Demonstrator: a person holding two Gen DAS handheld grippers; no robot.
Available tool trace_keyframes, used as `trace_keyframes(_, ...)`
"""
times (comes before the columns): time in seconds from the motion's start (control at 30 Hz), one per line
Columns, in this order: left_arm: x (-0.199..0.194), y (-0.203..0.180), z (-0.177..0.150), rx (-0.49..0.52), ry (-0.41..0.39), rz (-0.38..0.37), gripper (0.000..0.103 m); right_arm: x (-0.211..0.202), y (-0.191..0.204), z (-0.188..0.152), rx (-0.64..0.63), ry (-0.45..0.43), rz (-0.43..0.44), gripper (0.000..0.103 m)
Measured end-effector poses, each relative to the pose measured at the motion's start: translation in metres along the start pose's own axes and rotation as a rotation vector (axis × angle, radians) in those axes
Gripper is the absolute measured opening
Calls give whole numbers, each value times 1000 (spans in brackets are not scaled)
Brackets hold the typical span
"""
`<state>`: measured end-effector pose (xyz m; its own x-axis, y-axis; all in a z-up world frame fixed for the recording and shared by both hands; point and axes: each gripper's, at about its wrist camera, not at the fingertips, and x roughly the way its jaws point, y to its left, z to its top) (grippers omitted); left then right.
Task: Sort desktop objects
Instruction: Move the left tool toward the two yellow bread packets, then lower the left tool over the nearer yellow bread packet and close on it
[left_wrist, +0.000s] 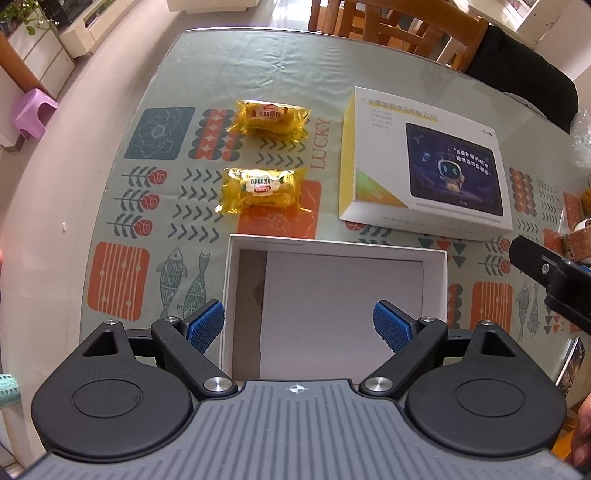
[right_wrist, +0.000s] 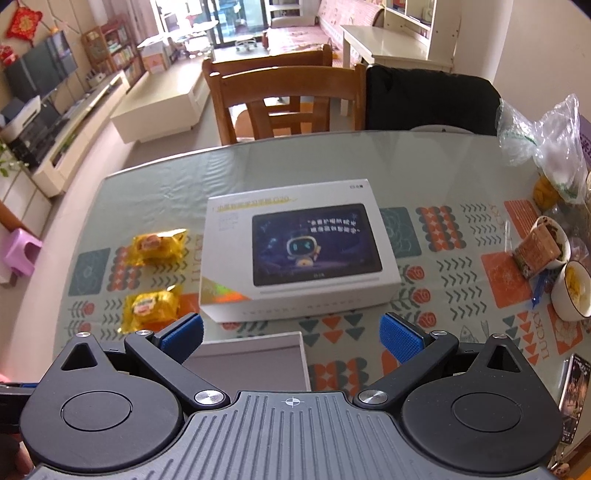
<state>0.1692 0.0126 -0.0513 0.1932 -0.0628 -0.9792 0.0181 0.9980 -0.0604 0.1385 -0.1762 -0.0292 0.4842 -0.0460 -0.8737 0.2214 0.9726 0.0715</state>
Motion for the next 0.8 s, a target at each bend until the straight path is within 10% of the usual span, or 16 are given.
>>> trace_keyframes(0.8,46,11,57,36,38,-2,103,58,33,38,-26,118,-22,103)
